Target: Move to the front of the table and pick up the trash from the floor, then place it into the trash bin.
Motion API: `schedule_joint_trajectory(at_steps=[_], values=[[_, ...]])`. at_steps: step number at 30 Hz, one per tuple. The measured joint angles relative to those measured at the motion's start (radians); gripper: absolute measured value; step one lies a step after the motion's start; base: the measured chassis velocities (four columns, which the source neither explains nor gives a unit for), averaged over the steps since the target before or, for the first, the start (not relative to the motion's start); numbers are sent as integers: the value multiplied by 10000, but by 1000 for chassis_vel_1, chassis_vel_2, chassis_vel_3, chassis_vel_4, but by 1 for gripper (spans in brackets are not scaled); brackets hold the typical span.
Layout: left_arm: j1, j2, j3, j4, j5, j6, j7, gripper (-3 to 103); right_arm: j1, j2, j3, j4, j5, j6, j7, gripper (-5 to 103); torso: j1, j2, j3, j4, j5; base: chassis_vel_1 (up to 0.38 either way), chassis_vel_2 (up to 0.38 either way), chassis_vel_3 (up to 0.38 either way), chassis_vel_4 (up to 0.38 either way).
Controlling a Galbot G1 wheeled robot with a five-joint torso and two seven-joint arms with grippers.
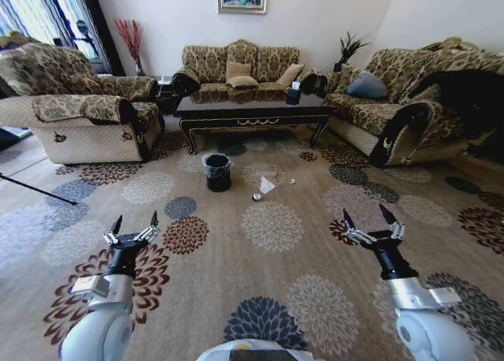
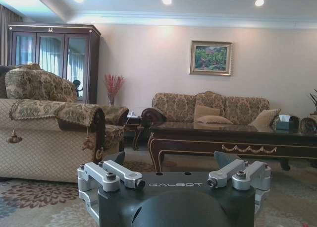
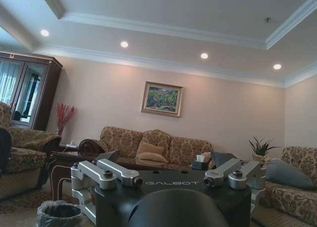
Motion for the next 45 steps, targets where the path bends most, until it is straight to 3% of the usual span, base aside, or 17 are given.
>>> schedule_joint_trajectory(at_steps=[21,45], values=[[0,-5,-12,-278,-95,47,-18,100,189,-20,-114,-229,73,169,-246,100,-169,-749,-579,0,0,0,0,0,0],[-65,-44,79,-110,-62,42,-19,100,359,-72,-172,-310,81,176,-253,100,-298,-1733,-1434,1,0,0,0,0,0]])
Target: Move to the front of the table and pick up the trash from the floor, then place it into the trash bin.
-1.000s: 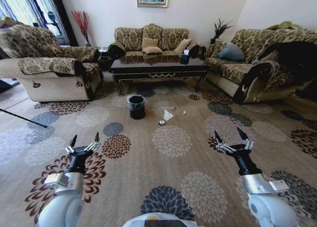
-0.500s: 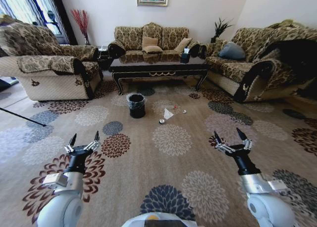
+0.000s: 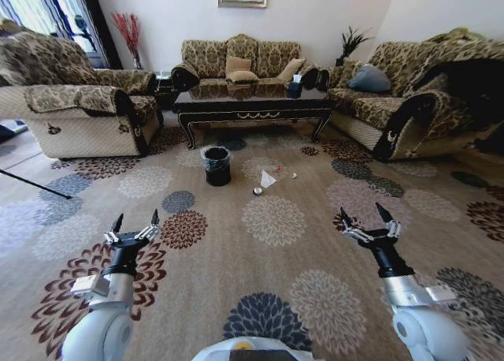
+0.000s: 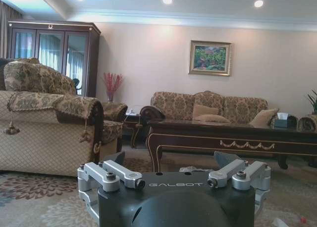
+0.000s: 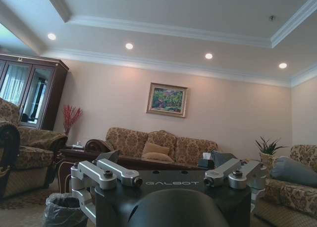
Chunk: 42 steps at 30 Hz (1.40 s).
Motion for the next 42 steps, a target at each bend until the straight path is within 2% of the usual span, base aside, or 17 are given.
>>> schedule_joint_trajectory(at_steps=[5,27,42], values=[[-63,15,53,134,-13,-216,-90,100,69,1,-29,-26,29,-2,65,100,-31,-134,-102,-1,0,0,0,0,0],[-114,40,51,244,96,-372,-131,100,231,-35,-176,-192,287,-60,-120,100,-32,-80,-51,0,0,-17,18,20,-13],[1,11,82,281,199,-487,-109,100,297,17,-203,-261,256,-18,-140,100,-19,-49,-19,1,-2,-239,247,231,-240]])
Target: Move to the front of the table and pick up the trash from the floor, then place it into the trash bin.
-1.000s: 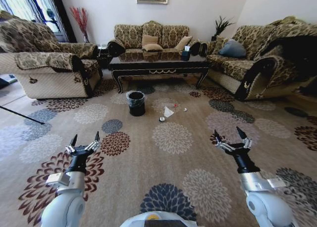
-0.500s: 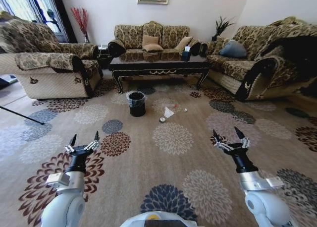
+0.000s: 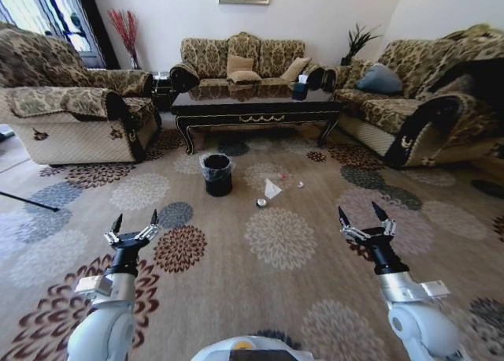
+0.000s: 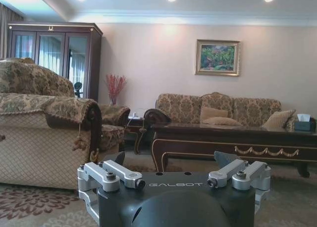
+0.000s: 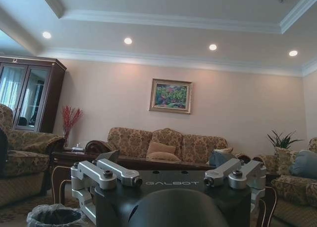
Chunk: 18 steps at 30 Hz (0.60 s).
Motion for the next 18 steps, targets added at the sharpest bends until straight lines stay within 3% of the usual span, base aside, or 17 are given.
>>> schedule_joint_trajectory(at_steps=[18], values=[[112,51,-18,-78,13,-31,14,100,42,-18,-14,-11,-2,23,-2,100,-1,15,9,-2,1,-187,184,184,-186]])
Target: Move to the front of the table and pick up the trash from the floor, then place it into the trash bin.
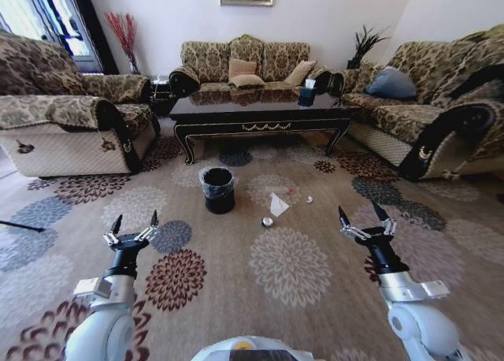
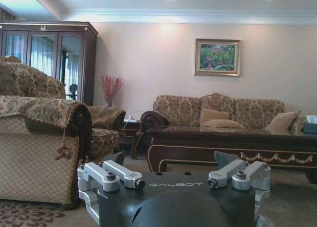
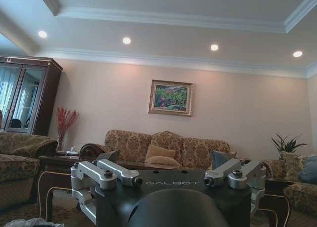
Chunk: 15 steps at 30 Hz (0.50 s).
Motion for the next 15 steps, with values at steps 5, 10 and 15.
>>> schedule_joint_trajectory(at_steps=[5,10,15], values=[[-8,10,-4,50,0,-7,4,100,49,25,-38,-58,-14,0,-4,100,0,2,1,3,2,-170,181,195,-155],[-9,-6,4,116,0,-12,5,100,104,19,-46,-87,-29,0,-9,100,0,6,2,0,2,-163,143,159,-152],[-21,-7,3,116,-4,-12,5,100,145,-32,-41,-129,-21,0,-8,100,0,8,2,0,-1,-169,166,161,-165]])
